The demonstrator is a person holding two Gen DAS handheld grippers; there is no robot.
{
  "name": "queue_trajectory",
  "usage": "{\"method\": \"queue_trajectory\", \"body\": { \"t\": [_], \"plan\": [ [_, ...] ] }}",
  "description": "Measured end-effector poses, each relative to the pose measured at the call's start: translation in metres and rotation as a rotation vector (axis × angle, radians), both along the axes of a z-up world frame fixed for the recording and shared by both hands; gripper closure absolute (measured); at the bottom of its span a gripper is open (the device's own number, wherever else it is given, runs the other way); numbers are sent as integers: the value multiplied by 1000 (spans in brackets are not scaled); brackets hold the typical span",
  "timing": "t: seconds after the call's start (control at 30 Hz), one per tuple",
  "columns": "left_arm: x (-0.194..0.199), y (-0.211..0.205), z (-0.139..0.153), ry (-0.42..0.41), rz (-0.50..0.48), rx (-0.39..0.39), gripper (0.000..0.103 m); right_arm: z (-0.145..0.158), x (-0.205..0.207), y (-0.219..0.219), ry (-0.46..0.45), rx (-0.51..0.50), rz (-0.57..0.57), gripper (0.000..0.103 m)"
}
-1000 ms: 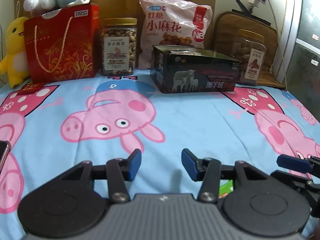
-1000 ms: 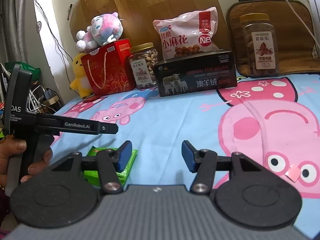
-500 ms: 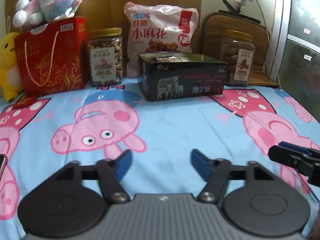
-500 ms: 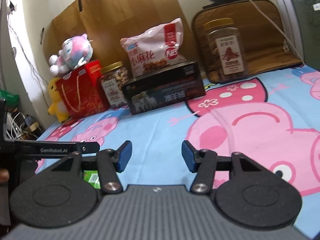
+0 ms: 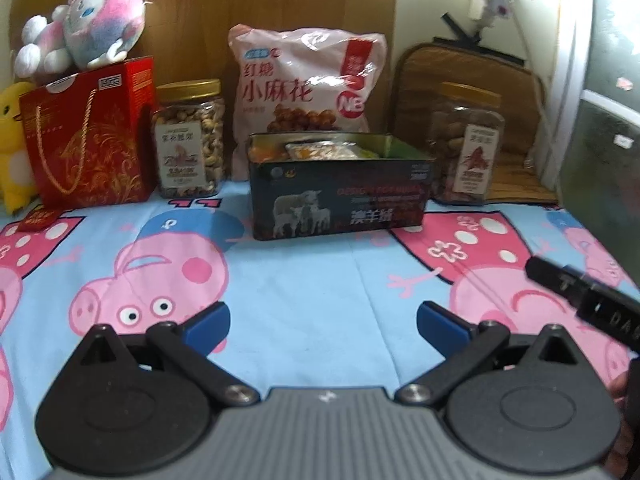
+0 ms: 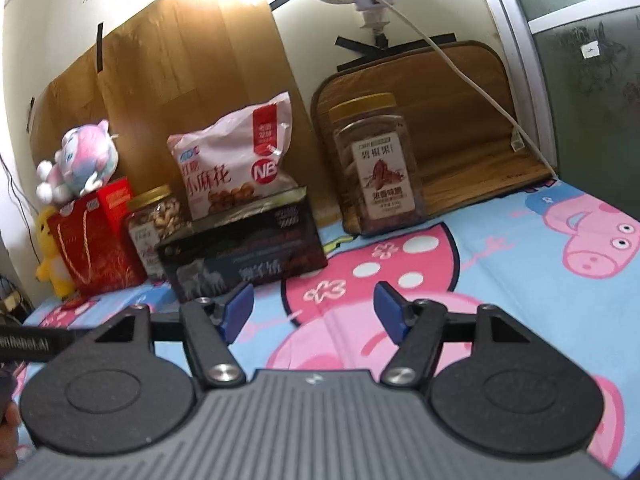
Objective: Organize snacks
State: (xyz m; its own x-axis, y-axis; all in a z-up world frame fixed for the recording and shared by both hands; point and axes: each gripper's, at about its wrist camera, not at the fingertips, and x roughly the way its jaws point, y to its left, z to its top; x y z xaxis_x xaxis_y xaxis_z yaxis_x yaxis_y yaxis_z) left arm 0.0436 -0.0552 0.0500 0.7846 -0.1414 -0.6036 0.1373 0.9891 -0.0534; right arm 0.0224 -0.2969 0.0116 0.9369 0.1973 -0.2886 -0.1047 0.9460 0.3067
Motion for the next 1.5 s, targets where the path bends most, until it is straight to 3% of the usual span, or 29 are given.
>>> {"method": "queue_trajectory", "body": {
  "t": [0.13,0.4,0.97,1.5],
  "plan": [
    [5,-6,-4,13,64,59,0,-15,8,0,9,11,19,33],
    [9,-15,-6,-20,129,185,0,-14,3,-11,-14,91,45,30],
    [12,-20,-12,-4,151,260,0,-13,-1,-10,-35,107,75,29],
    [10,-18,-12,-12,156,274,0,-14,-3,-11,-44,111,76,28]
  ]
}}
